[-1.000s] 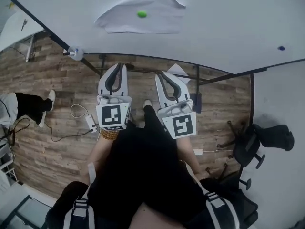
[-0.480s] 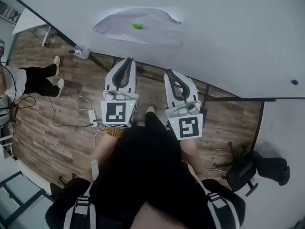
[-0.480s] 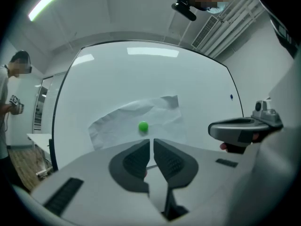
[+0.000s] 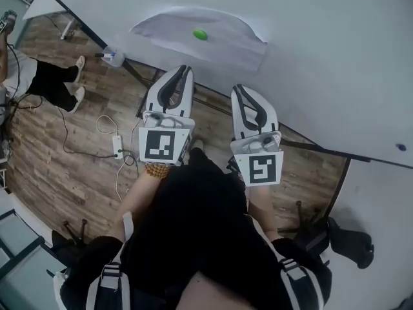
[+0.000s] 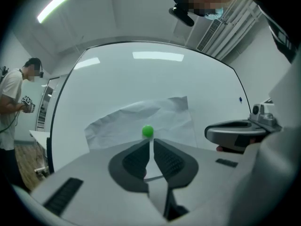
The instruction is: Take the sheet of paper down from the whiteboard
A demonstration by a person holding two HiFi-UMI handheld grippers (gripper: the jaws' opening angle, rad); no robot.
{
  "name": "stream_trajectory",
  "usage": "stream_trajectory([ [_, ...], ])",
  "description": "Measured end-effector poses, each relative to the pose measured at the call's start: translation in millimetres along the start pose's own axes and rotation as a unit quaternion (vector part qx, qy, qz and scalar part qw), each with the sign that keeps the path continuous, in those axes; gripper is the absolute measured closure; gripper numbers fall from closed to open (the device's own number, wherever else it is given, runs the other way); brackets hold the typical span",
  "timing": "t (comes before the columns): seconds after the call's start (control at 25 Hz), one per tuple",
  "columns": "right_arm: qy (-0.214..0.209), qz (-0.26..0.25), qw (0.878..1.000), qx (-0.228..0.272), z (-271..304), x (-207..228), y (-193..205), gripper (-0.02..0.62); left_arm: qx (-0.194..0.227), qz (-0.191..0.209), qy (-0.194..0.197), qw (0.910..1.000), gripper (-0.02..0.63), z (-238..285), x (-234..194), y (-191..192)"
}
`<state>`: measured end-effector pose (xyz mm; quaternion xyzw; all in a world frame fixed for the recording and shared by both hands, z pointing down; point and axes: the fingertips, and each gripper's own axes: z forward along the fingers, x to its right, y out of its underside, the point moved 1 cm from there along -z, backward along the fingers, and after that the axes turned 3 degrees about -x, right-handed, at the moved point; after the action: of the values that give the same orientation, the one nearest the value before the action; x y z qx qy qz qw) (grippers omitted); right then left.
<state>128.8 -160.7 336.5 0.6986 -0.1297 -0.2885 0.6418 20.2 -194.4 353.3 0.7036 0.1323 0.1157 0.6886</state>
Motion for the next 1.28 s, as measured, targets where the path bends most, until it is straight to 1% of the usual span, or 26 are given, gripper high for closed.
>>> stream_trajectory([
  [0.16,0.009,0.000,1.000,-0.004,1.4,6.7,-4.8,0.594,0.008,-0.005,0.000,1.0000,0.574,8.2,-3.0,-4.7],
  [0.32,0.017,-0.003,1.000,0.002,6.3,17.4,-10.5,0.594,0.012,-0.004,0.015,0.9998,0.574,21.9,-0.1,-9.5],
  [0.6,0.030,-0.015,0.999,0.013,9.0,32.2,-22.9,0.594,0.011,0.006,0.024,0.9996,0.521,40.2,-2.0,-17.7],
  [0.8,0.035,-0.012,0.999,0.006,10.1,37.3,-18.2,0.594,0.003,0.009,0.034,0.9994,0.483,55.0,-2.0,-15.8],
  [1.12,0.045,-0.016,0.999,0.011,10.7,47.9,-19.4,0.594,0.001,0.010,0.040,0.9992,0.453,67.1,-5.7,-16.8],
  [1.28,0.044,-0.019,0.999,0.006,15.3,45.8,-17.7,0.594,0.002,0.010,0.045,0.9990,0.453,70.8,-7.9,-17.1],
])
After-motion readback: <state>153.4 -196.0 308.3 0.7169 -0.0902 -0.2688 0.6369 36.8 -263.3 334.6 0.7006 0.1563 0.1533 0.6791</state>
